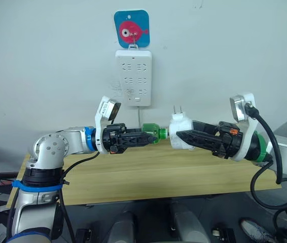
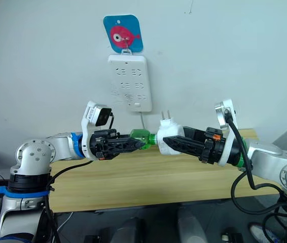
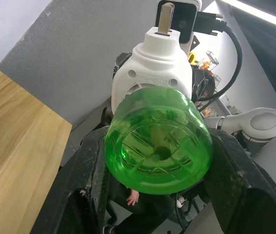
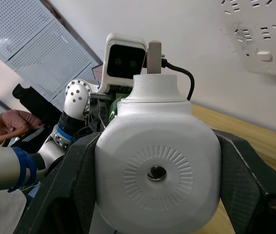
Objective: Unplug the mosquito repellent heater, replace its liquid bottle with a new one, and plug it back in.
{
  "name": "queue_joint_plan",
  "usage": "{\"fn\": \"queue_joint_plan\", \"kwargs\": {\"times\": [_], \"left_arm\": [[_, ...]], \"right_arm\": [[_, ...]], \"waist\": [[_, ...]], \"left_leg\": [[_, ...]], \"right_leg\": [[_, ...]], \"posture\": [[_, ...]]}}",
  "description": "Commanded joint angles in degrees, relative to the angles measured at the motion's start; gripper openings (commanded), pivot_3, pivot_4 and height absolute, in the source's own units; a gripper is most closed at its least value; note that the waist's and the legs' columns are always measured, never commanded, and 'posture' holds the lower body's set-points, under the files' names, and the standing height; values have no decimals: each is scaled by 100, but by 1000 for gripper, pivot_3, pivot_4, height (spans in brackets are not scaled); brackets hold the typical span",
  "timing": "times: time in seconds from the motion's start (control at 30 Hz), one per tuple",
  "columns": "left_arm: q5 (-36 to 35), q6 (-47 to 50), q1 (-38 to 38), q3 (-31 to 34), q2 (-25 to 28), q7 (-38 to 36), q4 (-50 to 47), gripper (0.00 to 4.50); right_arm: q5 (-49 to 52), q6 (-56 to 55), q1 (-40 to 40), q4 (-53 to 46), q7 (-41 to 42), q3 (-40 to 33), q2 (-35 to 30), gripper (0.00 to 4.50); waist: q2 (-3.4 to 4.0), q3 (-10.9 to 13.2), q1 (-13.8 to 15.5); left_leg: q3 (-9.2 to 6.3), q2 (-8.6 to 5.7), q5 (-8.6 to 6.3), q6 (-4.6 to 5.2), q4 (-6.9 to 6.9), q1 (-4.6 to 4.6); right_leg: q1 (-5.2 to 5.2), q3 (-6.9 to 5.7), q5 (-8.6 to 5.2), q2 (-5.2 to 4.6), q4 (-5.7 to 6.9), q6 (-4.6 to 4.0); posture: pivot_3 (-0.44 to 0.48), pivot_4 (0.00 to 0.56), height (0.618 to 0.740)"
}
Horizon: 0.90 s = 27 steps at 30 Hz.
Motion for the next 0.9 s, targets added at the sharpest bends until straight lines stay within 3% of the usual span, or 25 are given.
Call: {"fn": "queue_joint_plan", "kwargs": {"times": [0.03,0.7,0.9], "left_arm": [[-59,-120,-14,-2,33,-204,-310,2333],[29,-369,95,-254,-263,-158,-531,2333],[133,-440,93,-257,-250,-181,-466,2333]], "right_arm": [[135,-155,-43,-201,-54,-50,12,2949],[403,-256,-288,-414,-639,405,259,2949],[811,-187,-186,-449,-444,358,107,2949]], "waist": [[0,0,0],[0,-1,0],[-1,-1,0]], "left_leg": [[0,0,0,0,0,0],[0,0,0,-1,2,-1],[1,0,0,-1,3,-2]], "right_leg": [[0,0,0,0,0,0],[1,6,1,0,2,-2],[0,6,2,0,2,-3]], "posture": [[-119,185,740],[-127,176,740],[-125,178,740]]}}
